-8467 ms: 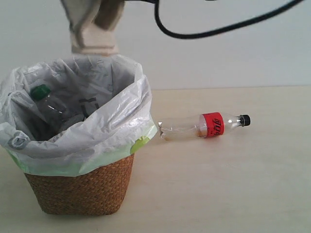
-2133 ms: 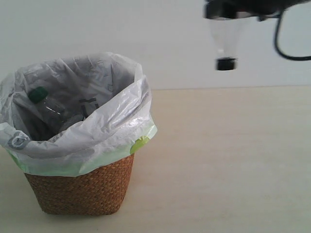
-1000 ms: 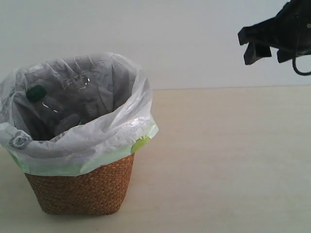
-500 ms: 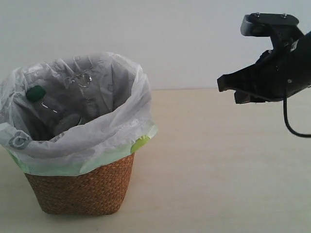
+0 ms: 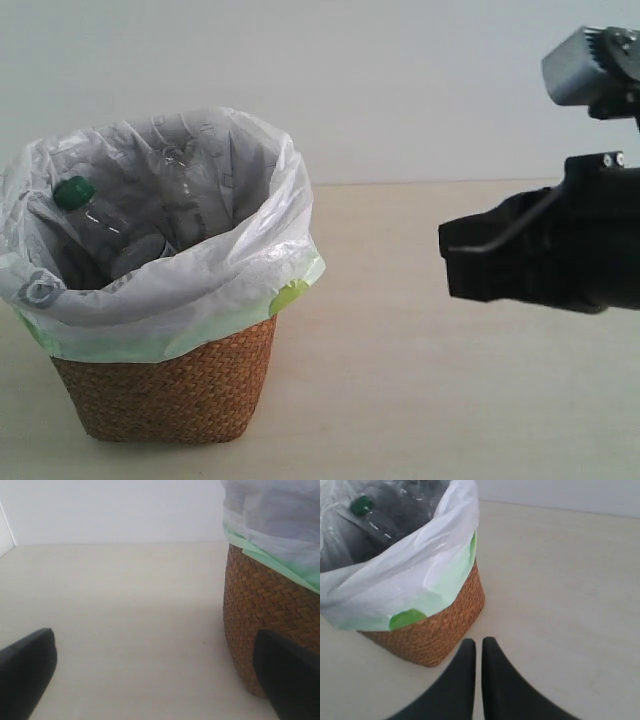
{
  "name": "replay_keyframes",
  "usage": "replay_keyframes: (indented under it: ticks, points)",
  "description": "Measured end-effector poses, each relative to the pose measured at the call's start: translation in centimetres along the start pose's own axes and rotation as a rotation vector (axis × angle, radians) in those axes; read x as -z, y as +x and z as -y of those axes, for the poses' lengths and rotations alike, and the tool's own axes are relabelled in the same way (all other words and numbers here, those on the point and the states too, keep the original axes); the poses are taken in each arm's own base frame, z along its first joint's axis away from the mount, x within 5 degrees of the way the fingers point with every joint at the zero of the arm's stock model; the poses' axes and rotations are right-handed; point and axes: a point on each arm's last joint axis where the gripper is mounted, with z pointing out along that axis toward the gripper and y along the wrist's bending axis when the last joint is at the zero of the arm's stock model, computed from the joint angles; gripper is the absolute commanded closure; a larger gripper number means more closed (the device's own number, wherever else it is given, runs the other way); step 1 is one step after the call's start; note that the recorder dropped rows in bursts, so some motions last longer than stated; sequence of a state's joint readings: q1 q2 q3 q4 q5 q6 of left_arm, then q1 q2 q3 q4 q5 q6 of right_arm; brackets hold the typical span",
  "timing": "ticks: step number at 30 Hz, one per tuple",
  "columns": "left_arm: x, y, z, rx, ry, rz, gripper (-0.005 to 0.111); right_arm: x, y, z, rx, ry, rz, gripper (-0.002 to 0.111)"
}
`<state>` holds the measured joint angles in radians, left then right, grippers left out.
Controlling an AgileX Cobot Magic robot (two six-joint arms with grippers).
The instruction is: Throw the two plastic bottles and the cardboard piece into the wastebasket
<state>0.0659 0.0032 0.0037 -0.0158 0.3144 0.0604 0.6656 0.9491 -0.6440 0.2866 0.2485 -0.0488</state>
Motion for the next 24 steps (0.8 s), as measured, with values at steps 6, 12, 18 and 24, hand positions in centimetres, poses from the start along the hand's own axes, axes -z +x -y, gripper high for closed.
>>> replay_keyframes:
  ticks: [6,12,18,24]
  points:
    - [0.0,0.0,0.0,0.0,0.0,0.0,-0.001,2.5,0.7,-0.6,0.012,-0.038,-0.042,0.108]
    - [0.0,0.0,0.0,0.0,0.0,0.0,-0.001,3.4,0.5,-0.7,0.015,-0.047,-0.011,0.108]
    - [0.0,0.0,0.0,0.0,0.0,0.0,-0.001,3.5,0.4,-0.7,0.021,-0.045,-0.006,0.108]
    - [0.0,0.0,0.0,0.0,0.0,0.0,-0.001,3.5,0.5,-0.6,0.027,-0.043,-0.006,0.108]
